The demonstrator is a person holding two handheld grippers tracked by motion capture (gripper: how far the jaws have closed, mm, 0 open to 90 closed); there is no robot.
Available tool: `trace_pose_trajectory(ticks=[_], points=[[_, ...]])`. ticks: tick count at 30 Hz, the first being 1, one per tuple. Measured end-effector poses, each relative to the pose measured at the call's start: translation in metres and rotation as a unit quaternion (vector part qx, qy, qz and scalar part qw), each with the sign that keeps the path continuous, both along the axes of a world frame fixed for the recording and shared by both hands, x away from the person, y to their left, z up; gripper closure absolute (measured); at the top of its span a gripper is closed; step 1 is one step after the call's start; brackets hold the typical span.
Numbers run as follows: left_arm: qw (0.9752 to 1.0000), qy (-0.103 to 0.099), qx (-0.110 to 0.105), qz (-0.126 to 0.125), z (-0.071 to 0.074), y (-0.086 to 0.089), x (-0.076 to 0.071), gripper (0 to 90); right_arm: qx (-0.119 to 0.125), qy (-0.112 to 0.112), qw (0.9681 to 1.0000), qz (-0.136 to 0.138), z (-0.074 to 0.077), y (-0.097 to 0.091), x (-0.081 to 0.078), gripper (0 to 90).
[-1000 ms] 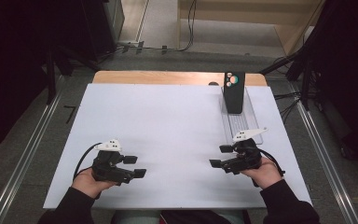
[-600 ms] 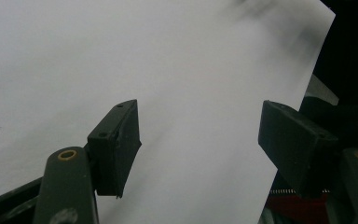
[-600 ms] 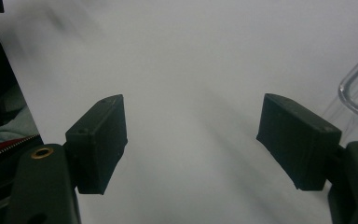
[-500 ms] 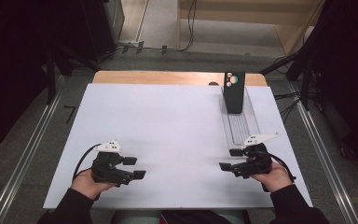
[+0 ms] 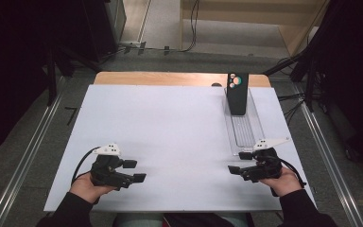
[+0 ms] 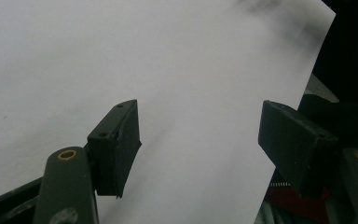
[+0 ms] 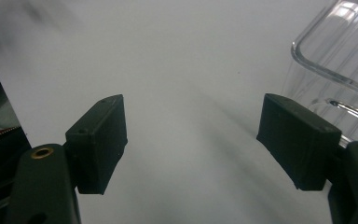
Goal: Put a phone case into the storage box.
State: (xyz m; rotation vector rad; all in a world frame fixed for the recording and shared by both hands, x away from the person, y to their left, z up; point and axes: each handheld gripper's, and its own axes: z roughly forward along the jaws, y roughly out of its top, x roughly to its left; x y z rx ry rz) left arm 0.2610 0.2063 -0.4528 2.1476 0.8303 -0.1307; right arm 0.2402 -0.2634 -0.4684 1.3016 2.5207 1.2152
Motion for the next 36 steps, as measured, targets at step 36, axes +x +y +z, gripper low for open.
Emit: trace_pose_trajectory(ticks=[36], points=[[1.0, 0.004, 0.003, -0.001, -0.003, 0.0001, 0.0016, 29.7, -0.011, -0.001, 0.9999, 0.001, -0.0092, 0.0038, 0.0018, 22.0]])
